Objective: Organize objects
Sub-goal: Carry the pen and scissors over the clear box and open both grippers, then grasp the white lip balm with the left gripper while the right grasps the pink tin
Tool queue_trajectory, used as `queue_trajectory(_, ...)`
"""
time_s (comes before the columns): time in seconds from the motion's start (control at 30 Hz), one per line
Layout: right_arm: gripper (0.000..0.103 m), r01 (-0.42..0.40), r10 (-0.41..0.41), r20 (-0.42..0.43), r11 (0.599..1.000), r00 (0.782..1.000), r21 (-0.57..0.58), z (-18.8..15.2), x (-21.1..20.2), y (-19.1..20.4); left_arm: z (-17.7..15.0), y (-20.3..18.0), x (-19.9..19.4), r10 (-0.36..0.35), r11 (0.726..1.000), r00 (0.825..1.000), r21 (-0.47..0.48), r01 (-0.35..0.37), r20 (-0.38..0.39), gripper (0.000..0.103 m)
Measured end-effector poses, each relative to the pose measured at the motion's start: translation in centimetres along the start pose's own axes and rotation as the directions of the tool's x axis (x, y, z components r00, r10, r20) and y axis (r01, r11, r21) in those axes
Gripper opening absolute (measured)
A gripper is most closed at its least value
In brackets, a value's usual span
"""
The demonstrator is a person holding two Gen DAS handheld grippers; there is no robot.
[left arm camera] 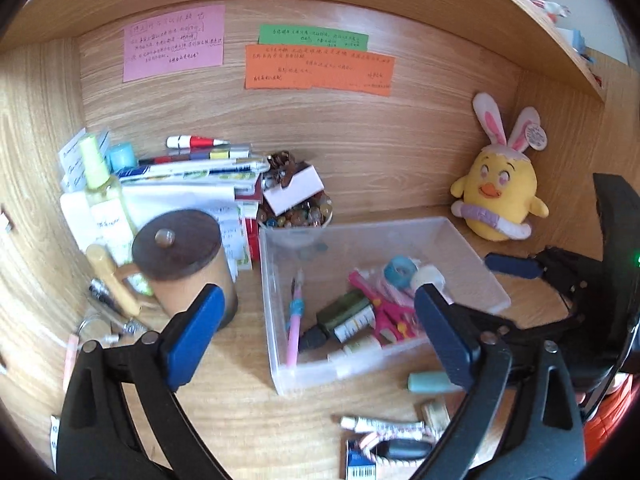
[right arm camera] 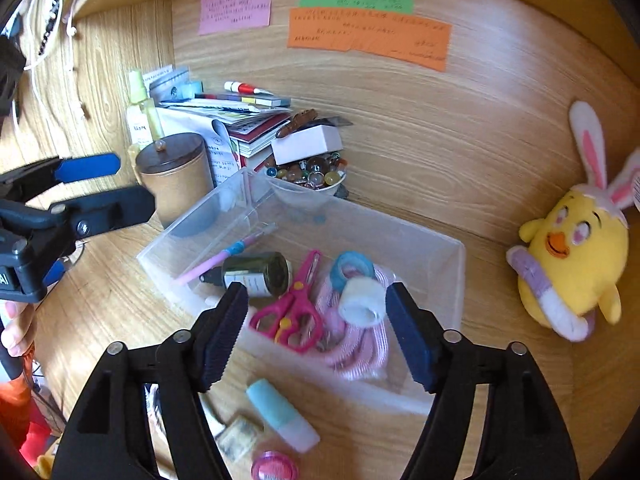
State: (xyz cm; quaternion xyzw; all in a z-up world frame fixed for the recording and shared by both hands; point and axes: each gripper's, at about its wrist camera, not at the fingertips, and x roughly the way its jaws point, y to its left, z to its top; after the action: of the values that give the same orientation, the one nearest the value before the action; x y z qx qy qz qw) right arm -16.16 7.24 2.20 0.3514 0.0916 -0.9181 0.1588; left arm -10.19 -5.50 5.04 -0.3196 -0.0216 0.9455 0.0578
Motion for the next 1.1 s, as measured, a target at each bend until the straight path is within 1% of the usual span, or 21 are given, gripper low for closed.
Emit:
queue_trajectory(0.07,0.078,-0.001,0.0,0.006,1.0,1.0,0.022,-0.9,-0.9,-0.3,-0.9,-0.4,-0.5,0.015,1.0,1.0,0.011,-0.015,-0.006,0.098)
queue_trajectory(0.17,0.078,0.0,-0.001,0.008,0.999,1.0,0.046,-2.4,-2.2,-0.6,-2.7,-0.9,-1.2,0.02,0.999,0.999,0.025,-0.02,-0.03,0.099)
queue_trajectory(0.27,0.079,0.002,-0.003,0.005,0.998,1.0,0.066,-4.0,-3.1,-0.9,-4.5,-1.4,-1.4,0.014,0.999,0.998,0.032,-0.012,-0.065,0.099)
queue_trajectory(0.4,0.079,0.004,-0.002,-0.023,0.996,1.0,0.091,-6.4,-3.5,-1.1,-7.2,-2.4,-1.2,-0.001,0.999,0.991,0.039,0.006,-0.131,0.099)
queue_trajectory(0.57,0.079,0.0,0.007,-0.069,0.994,0.998,0.105,-9.1,-3.0,-1.0,-10.3,-3.3,-0.8,-0.023,0.999,0.981,0.036,0.03,-0.191,0.099)
queue_trajectory(0.7,0.079,-0.018,0.031,-0.114,0.993,0.993,0.115,-10.8,-2.2,-0.9,-12.5,-3.4,-0.4,-0.09,0.996,0.961,-0.005,0.092,-0.263,0.099)
queue_trajectory(0.83,0.079,-0.041,0.06,-0.145,0.991,0.988,0.126,-12.0,-1.4,-0.7,-14.1,-4.0,-0.9,-0.093,0.995,0.957,-0.003,0.096,-0.275,0.099)
queue_trajectory(0.93,0.079,-0.051,0.071,-0.163,0.991,0.984,0.126,-12.2,-0.7,-0.4,-14.9,-4.9,-1.6,-0.114,0.993,0.955,0.008,0.121,-0.272,0.099)
queue_trajectory(0.97,0.077,-0.053,0.073,-0.166,0.991,0.983,0.126,-12.2,-0.4,-0.3,-15.0,-5.2,-1.7,-0.119,0.992,0.955,0.015,0.128,-0.272,0.099)
queue_trajectory(1.03,0.07,-0.056,0.076,-0.177,0.992,0.981,0.117,-12.3,0.0,0.0,-15.3,-5.8,-2.1,-0.133,0.988,0.951,0.035,0.148,-0.279,0.092)
queue_trajectory(1.1,0.054,-0.062,0.083,-0.192,0.992,0.978,0.111,-12.4,0.5,0.2,-15.4,-6.5,-2.0,-0.14,0.985,0.947,0.056,0.162,-0.288,0.081)
